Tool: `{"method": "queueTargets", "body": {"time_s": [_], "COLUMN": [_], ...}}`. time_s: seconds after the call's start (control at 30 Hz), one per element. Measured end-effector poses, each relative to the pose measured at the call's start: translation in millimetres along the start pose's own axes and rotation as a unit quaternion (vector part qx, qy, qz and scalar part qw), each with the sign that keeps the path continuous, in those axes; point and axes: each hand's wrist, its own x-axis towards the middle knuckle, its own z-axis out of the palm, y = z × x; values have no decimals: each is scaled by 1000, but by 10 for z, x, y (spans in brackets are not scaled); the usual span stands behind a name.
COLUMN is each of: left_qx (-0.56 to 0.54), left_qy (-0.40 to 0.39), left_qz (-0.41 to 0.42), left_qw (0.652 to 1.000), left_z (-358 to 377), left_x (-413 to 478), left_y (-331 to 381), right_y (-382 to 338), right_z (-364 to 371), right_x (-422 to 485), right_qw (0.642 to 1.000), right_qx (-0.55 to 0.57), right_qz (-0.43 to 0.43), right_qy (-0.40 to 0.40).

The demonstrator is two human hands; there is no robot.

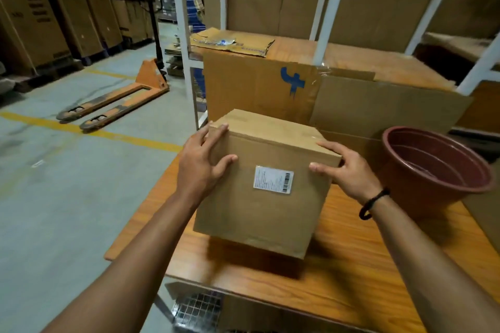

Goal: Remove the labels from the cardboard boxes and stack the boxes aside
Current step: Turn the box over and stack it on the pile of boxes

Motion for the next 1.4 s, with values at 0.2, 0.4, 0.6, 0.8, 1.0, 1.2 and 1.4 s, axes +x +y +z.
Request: {"method": "queueTargets", "body": {"time_s": [0.2, 0.4, 0.6, 0.8, 1.0, 1.2, 1.4], "left_qx": [-127, -98, -57, -77, -80, -62, -101], "left_qy": [-110, -63, -42, -15, -77, -113, -214], "left_qz": [5, -14, -37, -77, -121, -166, -179], "left_qw": [986, 993, 997, 994, 986, 978, 955], "left_z": [144, 174, 256, 288, 378, 224, 290], "left_x": [-408, -334, -180, -138, -549, -320, -122], "left_y": [-20, 124, 233, 193, 157, 507, 755], "right_y": [-57, -90, 260, 424, 434, 413, 532], "right_z": [-289, -381, -88, 114, 11, -334, -711], "right_x": [26, 106, -335, -367, -101, -31, 2], "right_qw": [997, 998, 990, 994, 995, 994, 989], "right_qx": [46, -6, -121, -97, -91, -104, -114], "right_qz": [58, 45, -50, -41, -27, -13, 39], "right_qy": [-36, -31, -42, -42, -42, -43, -85]}}
